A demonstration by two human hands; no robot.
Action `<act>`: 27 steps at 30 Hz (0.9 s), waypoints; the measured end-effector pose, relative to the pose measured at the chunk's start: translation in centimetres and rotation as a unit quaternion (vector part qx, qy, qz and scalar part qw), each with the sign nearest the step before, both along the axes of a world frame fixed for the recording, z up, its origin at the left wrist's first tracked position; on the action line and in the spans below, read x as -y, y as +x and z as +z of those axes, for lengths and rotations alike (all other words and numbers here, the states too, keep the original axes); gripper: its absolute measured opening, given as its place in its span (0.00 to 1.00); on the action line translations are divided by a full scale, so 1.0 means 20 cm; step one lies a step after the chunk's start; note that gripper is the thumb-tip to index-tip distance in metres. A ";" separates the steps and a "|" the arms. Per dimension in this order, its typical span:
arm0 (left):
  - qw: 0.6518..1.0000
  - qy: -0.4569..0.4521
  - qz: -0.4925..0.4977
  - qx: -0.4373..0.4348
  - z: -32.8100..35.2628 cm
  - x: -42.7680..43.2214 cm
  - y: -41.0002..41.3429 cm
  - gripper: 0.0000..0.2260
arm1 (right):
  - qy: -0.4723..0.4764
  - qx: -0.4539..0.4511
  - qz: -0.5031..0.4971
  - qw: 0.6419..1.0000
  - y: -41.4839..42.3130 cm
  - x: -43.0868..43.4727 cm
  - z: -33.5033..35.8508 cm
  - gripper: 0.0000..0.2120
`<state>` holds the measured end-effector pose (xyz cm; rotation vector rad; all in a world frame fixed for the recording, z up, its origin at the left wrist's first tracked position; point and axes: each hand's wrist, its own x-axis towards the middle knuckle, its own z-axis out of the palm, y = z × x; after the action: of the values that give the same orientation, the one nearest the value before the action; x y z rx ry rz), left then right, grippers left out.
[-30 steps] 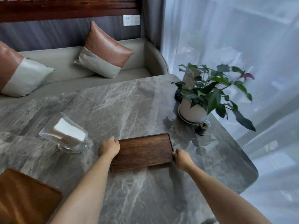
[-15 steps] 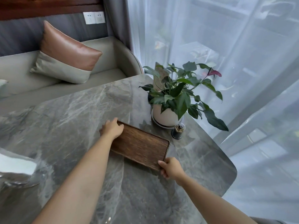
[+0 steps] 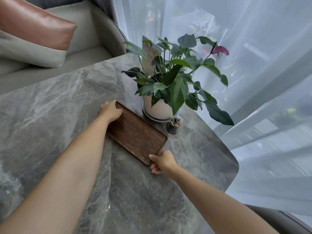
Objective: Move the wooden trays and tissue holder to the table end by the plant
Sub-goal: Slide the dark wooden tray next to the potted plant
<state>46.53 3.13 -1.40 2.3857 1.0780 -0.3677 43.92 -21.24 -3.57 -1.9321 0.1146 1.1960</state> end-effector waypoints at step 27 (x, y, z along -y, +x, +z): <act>0.994 -0.001 -0.100 -0.038 -0.07 -0.01 0.18 0.27 | -0.042 -0.043 -0.003 0.998 0.07 -0.12 -0.02 0.19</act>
<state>50.14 3.36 -2.82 2.5022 0.8719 -0.5332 45.36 -18.80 -3.98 -1.9520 0.2187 1.2897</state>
